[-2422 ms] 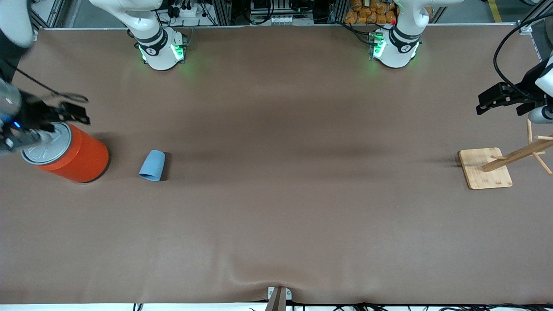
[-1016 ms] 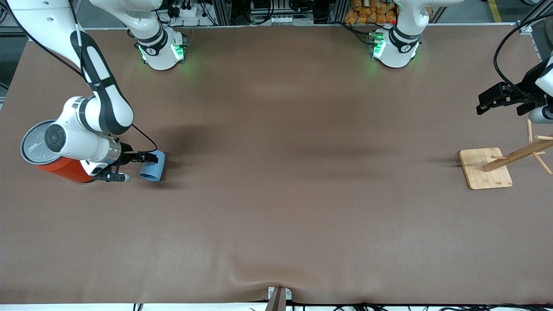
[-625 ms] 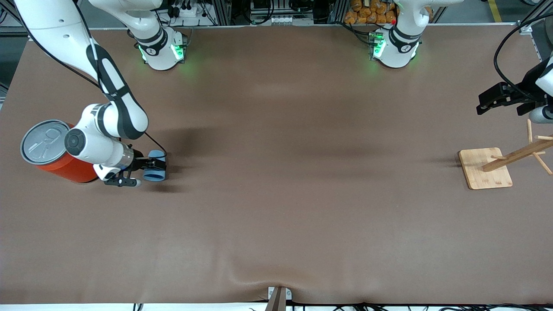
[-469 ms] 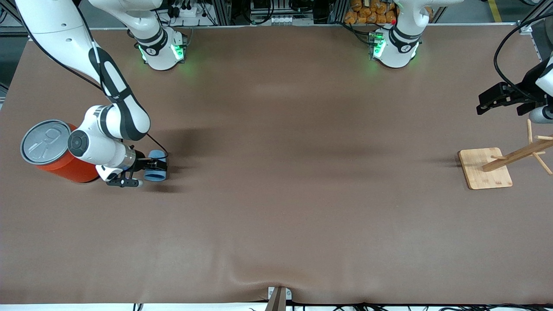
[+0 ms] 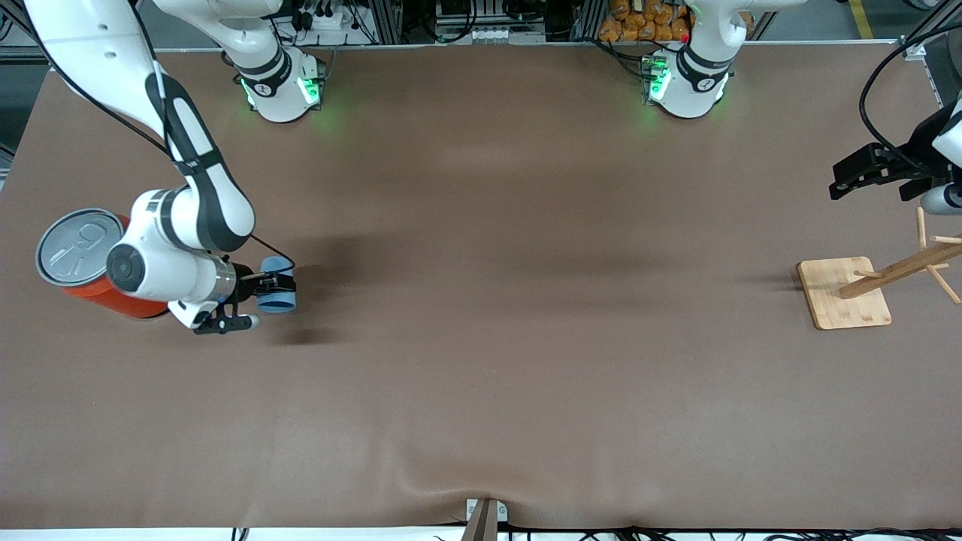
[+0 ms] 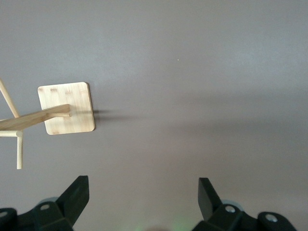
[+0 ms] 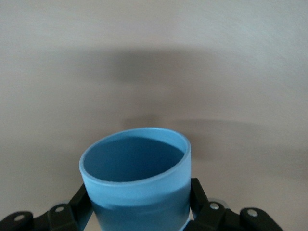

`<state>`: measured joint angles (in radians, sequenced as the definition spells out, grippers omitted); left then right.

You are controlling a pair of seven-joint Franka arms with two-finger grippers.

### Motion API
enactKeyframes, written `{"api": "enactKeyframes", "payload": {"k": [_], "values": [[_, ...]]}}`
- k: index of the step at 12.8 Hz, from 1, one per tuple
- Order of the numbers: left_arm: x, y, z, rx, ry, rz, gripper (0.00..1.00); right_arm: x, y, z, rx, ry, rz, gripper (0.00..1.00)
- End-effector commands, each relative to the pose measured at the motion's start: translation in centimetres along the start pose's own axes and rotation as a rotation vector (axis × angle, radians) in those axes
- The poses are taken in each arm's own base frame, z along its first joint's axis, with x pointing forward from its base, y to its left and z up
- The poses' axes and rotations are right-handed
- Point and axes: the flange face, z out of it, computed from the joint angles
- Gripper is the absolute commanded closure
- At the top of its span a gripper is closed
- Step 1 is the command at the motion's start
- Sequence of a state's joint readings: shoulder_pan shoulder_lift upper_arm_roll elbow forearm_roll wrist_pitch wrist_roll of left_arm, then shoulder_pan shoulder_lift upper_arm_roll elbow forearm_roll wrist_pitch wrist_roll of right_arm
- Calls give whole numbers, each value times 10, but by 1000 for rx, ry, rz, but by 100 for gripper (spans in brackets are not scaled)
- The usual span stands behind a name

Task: Flip cup
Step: 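Lift the cup with the right gripper while the left gripper approaches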

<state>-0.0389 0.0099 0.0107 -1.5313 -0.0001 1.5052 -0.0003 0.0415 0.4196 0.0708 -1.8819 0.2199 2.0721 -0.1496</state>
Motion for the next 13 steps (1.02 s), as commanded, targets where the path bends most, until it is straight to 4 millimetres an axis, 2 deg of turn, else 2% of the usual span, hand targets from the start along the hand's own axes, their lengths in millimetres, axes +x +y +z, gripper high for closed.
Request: {"api": "enactKeyframes", "payload": {"k": [1,2,3,4,5,7,8,11,13], "values": [[0,-1,-4,-1,10,3,0,20,-85,-53,4,32,-151,100],[0,-1,-4,-1,11,3,0,23,-120,-56,-8,53,-219,100],[0,-2,-4,-2,11,1,0,27,-162,-48,-22,76,-318,100],[0,-1,-4,-1,11,4,0,30,-221,-42,-56,130,-460,100],[0,-1,-4,-1,11,3,0,33,-261,-28,-104,140,-568,100],[0,-2,-4,-2,11,3,0,34,-325,-2,-276,147,-754,100],[0,-2,-4,-2,11,1,0,36,-346,4,-340,158,-838,100],[0,-3,-4,-2,11,1,0,45,-395,47,-414,237,-1279,100],[0,-3,-3,-2,11,-2,0,20,-448,88,-418,249,-1370,100]]}}
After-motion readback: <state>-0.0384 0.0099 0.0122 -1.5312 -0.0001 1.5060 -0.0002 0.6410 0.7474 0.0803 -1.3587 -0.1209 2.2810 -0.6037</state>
